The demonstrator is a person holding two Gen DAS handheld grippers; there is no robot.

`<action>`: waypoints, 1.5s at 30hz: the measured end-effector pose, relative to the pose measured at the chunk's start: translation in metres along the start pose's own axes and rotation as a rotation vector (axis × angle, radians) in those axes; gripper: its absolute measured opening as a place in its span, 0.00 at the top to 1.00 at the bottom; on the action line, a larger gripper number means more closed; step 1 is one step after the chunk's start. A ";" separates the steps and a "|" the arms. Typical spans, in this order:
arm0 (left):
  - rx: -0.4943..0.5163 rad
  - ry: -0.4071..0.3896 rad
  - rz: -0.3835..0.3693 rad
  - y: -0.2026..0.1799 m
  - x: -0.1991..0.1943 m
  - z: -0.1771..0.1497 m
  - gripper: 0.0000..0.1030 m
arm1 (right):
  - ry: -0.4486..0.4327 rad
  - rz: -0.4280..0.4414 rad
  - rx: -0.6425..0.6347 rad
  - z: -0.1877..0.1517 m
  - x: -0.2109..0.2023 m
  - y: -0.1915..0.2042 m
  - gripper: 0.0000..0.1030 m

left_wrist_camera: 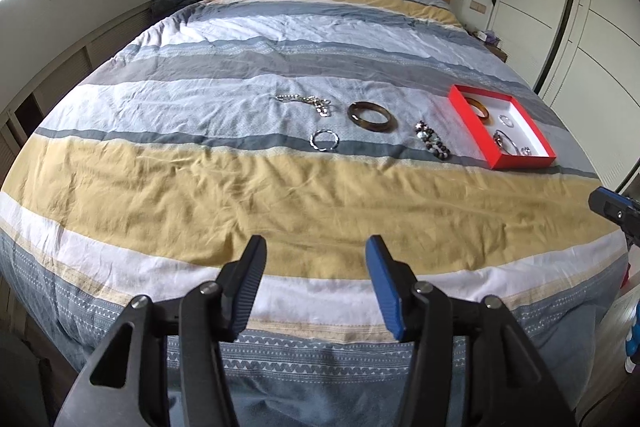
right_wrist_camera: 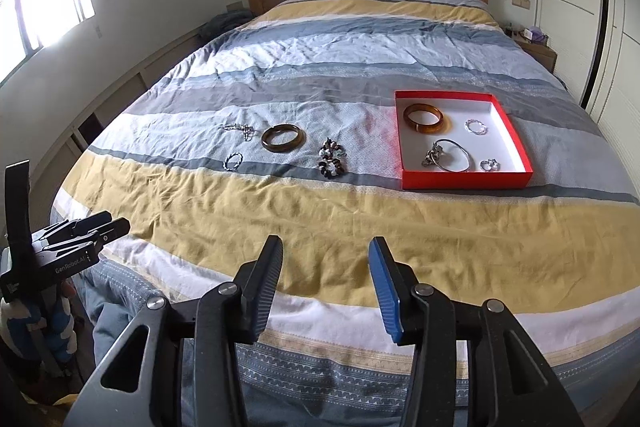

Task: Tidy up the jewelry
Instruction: 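Move both open tools back over the remaining jewelry on the duvet, then grasp the beaded bracelet with the right tool while the left tool grasps the twisted silver hoop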

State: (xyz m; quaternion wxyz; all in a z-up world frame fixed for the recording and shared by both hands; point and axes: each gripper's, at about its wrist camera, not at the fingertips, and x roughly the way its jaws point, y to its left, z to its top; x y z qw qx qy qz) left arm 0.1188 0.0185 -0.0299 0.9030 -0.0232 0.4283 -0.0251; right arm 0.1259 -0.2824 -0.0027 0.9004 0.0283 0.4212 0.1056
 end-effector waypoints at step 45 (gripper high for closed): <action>0.001 0.096 0.081 0.010 0.145 0.077 0.44 | 0.138 0.094 -0.097 0.072 0.177 0.020 0.43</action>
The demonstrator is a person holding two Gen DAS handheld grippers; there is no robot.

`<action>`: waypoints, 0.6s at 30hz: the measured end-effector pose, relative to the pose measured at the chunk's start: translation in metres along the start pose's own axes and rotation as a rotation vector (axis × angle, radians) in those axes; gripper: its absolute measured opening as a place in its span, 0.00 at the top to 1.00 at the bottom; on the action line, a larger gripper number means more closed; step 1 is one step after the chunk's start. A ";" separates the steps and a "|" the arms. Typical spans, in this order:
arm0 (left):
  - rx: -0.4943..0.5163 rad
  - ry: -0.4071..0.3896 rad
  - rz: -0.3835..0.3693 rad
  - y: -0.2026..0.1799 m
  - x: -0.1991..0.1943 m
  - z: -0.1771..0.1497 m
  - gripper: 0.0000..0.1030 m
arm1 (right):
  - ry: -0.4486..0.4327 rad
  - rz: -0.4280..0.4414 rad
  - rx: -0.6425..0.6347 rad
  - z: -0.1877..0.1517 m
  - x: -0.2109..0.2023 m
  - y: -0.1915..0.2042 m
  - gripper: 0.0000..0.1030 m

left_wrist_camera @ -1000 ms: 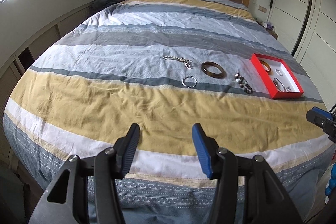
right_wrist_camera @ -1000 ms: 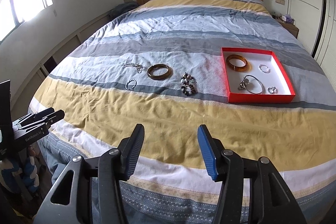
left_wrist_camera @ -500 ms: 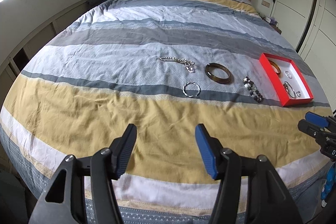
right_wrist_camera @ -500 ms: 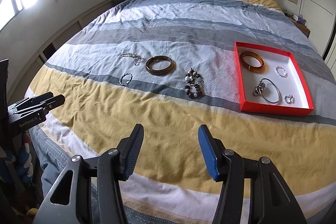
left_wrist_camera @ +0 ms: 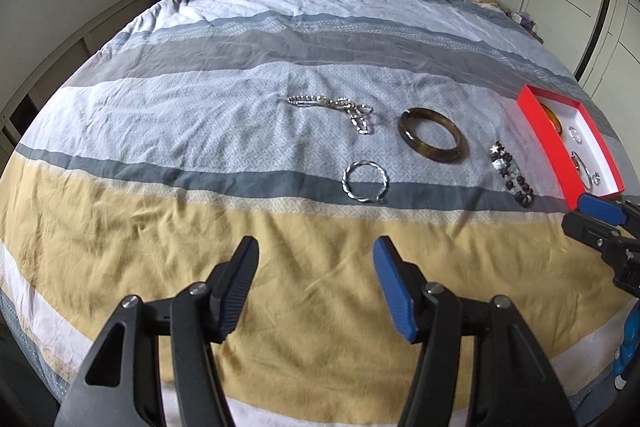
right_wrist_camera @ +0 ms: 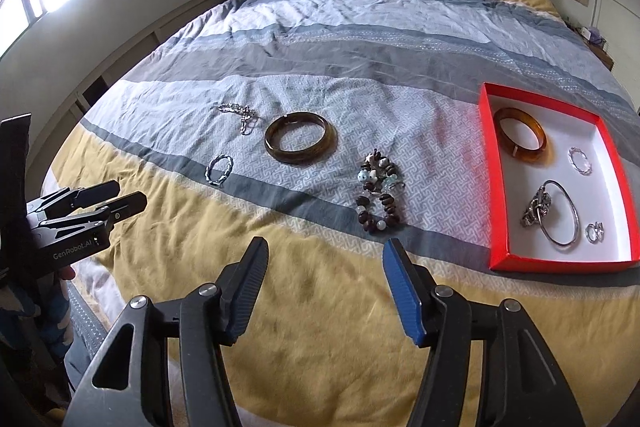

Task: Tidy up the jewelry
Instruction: 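Grasp the beaded bracelet with the right tool while the left tool grasps the twisted silver hoop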

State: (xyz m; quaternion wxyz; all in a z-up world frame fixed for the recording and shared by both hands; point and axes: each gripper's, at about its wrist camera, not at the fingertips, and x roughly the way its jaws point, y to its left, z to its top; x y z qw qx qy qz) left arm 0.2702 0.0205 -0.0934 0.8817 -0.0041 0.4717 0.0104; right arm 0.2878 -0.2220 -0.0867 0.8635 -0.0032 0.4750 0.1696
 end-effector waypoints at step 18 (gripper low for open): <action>0.014 0.003 -0.051 -0.022 0.068 0.023 0.41 | 0.031 0.035 0.043 0.018 0.067 -0.033 0.36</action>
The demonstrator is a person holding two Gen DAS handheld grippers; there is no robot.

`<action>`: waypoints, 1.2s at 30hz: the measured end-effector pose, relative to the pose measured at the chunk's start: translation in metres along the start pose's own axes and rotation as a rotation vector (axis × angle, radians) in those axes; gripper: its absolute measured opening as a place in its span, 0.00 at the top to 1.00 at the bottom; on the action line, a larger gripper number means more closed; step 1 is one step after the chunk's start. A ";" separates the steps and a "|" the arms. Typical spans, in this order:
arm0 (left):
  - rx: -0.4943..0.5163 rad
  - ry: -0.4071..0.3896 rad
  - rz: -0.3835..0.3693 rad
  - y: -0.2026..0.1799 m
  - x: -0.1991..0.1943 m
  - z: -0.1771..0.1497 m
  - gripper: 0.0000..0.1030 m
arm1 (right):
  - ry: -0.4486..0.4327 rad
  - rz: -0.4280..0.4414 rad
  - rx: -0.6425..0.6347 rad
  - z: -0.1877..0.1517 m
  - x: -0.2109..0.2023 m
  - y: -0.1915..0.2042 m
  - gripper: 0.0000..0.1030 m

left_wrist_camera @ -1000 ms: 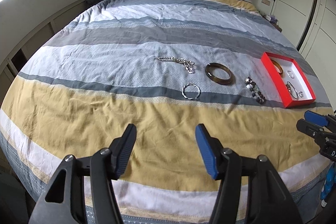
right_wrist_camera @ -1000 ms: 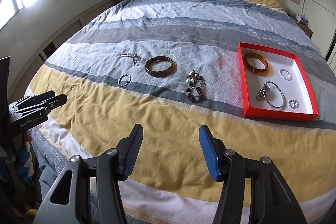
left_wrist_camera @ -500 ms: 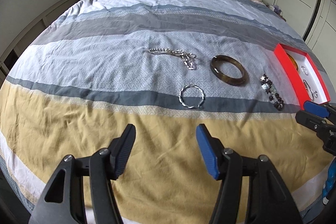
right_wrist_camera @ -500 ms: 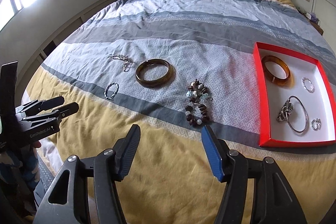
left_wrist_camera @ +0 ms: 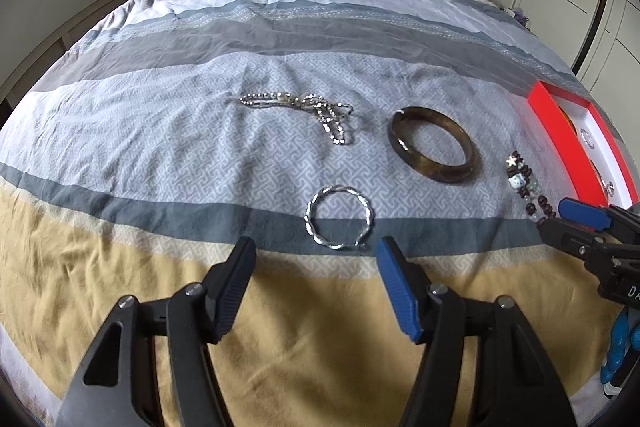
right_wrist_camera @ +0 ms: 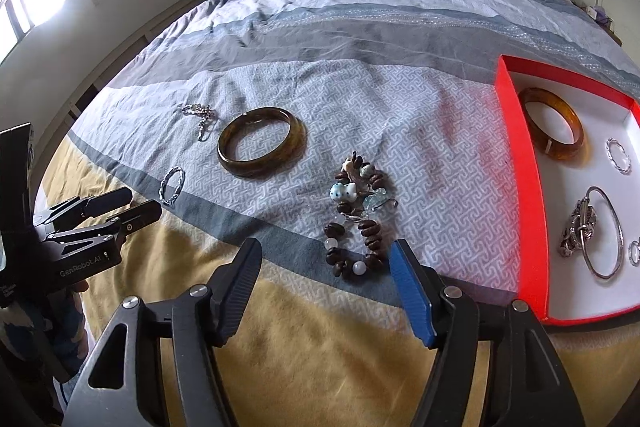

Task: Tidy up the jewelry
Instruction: 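Grasp the beaded bracelet with the right tool while the left tool grasps the twisted silver hoop, then carry the beaded bracelet and twisted silver hoop in both tools into the red box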

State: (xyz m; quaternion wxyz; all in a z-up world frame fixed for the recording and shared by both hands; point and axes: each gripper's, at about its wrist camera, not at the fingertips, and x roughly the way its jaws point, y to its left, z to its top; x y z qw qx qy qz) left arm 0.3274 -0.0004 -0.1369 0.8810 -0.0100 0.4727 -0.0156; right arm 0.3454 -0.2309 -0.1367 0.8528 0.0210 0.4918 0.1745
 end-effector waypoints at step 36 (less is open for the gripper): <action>0.019 -0.067 -0.044 -0.005 -0.023 -0.008 0.65 | -0.021 0.135 0.025 -0.020 -0.006 0.017 0.86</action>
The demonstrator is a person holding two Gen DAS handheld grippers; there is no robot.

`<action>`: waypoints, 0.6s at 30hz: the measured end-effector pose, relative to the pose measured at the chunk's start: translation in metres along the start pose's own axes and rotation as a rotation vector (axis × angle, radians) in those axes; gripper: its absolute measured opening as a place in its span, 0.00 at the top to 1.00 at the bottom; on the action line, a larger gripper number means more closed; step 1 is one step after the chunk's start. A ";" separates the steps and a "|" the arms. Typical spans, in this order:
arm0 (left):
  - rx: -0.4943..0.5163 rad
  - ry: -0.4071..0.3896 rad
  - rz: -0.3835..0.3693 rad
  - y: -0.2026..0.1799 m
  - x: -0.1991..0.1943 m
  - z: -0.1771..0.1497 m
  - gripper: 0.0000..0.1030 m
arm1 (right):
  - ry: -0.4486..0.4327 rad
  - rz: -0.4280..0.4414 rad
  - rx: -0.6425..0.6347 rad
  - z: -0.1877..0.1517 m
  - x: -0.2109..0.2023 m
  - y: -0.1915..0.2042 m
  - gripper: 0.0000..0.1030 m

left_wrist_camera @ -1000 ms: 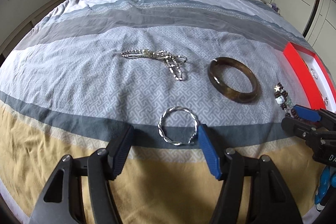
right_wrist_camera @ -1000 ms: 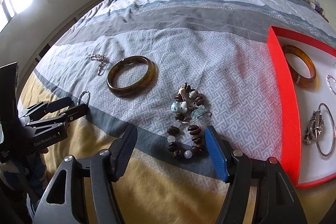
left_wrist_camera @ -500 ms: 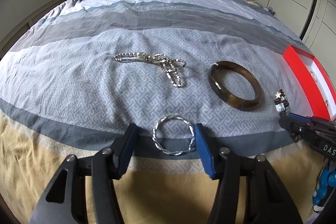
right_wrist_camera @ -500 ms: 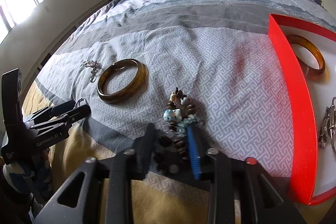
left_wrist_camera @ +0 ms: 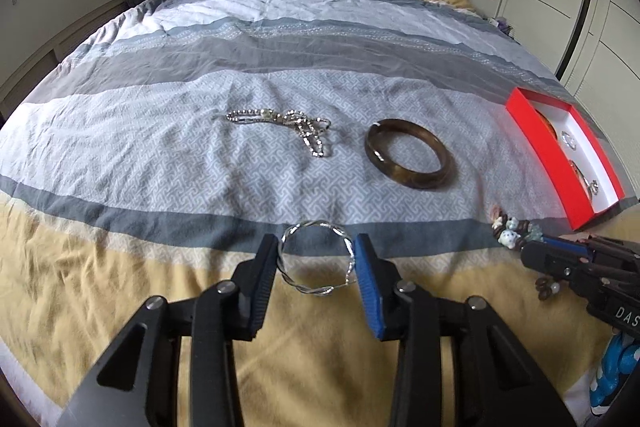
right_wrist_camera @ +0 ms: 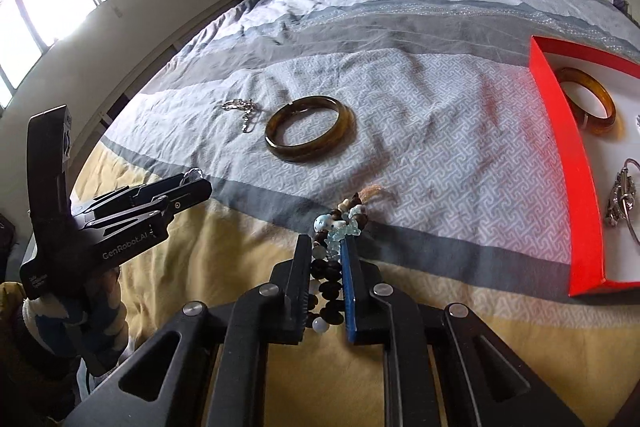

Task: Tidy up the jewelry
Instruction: 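Carry the beaded bracelet and twisted silver hoop in both tools into the red box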

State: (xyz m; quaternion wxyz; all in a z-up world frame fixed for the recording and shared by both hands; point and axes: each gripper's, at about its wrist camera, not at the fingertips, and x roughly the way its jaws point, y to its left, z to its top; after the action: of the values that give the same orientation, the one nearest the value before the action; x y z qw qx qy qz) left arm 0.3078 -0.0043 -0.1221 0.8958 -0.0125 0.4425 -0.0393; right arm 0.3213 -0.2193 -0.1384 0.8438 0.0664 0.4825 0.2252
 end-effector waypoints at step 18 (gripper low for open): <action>0.133 -0.067 -0.125 -0.100 -0.080 0.009 0.65 | -0.182 -0.101 0.053 -0.032 -0.141 -0.024 0.86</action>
State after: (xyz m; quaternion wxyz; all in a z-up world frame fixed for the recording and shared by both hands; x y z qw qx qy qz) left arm 0.2608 -0.0979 -0.0471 0.9048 0.0182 0.4070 -0.1241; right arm 0.2406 -0.3073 -0.0525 0.8924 0.0842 0.4126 0.1624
